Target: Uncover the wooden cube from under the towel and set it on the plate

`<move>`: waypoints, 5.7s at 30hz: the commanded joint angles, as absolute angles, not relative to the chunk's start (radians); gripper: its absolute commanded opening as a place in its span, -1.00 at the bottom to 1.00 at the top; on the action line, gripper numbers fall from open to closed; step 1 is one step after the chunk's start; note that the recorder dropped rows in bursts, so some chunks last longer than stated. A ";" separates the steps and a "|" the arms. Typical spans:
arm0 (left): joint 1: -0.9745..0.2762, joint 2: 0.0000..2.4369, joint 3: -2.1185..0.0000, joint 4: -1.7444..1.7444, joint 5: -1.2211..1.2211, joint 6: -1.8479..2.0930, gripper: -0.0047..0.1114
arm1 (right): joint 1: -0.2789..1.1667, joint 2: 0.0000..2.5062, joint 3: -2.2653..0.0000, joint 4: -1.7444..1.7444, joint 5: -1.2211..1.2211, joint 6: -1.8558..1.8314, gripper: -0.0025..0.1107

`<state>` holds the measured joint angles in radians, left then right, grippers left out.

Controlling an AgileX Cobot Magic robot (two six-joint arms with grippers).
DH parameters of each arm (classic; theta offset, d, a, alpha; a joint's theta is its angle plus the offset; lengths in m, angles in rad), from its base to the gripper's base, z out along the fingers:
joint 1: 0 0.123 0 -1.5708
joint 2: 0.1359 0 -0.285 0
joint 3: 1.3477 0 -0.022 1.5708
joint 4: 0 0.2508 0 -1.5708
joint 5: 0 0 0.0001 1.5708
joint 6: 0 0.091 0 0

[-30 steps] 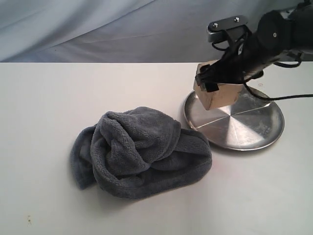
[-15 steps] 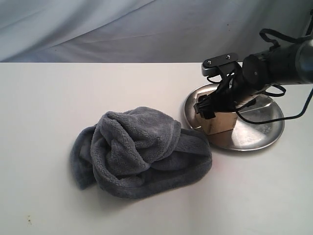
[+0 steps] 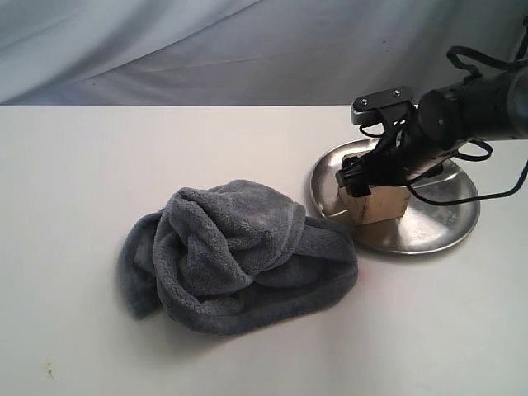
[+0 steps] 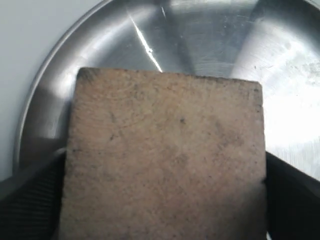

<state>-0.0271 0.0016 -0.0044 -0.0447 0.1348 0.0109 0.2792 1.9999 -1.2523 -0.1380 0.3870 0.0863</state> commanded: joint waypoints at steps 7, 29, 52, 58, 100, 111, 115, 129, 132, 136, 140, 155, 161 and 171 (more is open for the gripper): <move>-0.028 0.000 0.000 -0.044 0.133 0.008 -0.89 | 0.276 1.859 -1.253 -0.146 0.343 0.106 0.80; -0.028 0.000 0.000 -0.044 0.133 0.011 -0.89 | 0.158 1.322 -0.788 -0.112 -0.175 0.109 0.34; -0.028 0.000 0.000 -0.044 0.133 0.010 -0.89 | 0.055 0.653 -0.456 -0.070 -0.148 0.045 -0.96; -0.028 0.000 0.000 -0.044 0.133 0.008 -0.89 | 0.057 0.481 -0.359 -0.035 -0.122 0.008 -0.96; -0.028 0.000 0.000 -0.044 0.133 0.010 -0.89 | 0.058 0.000 -0.020 0.194 0.086 -0.149 -0.96; -0.028 0.000 0.000 -0.044 0.133 0.008 -0.89 | 0.058 0.000 0.000 0.172 0.040 -0.158 -0.96; -0.028 0.000 0.000 -0.044 0.133 0.008 -0.89 | 0.058 0.000 0.000 0.172 0.063 -0.193 -0.96; -0.028 0.000 0.000 -0.044 0.133 0.010 -0.89 | 0.058 0.000 0.000 0.079 0.099 -0.205 -0.96; -0.028 0.000 0.000 -0.044 0.133 0.008 -0.89 | 0.058 0.000 0.000 0.079 0.095 -0.205 -0.96; -0.028 0.000 0.000 -0.044 0.133 0.008 -0.89 | 0.058 0.000 0.000 0.089 0.095 -0.205 -0.96; -0.028 0.000 0.000 -0.044 0.133 0.011 -0.89 | 0.058 0.000 0.000 0.089 0.095 -0.205 -0.96; -0.028 0.000 0.000 -0.044 0.133 0.008 -0.89 | 0.058 0.000 0.000 0.089 0.095 -0.205 -0.96; -0.028 0.000 0.000 -0.044 0.133 0.008 -0.89 | 0.058 0.000 0.000 0.089 0.095 -0.205 -0.96; -0.028 0.000 0.000 -0.044 0.133 0.010 -0.89 | 0.058 0.000 0.000 0.089 0.095 -0.205 -0.96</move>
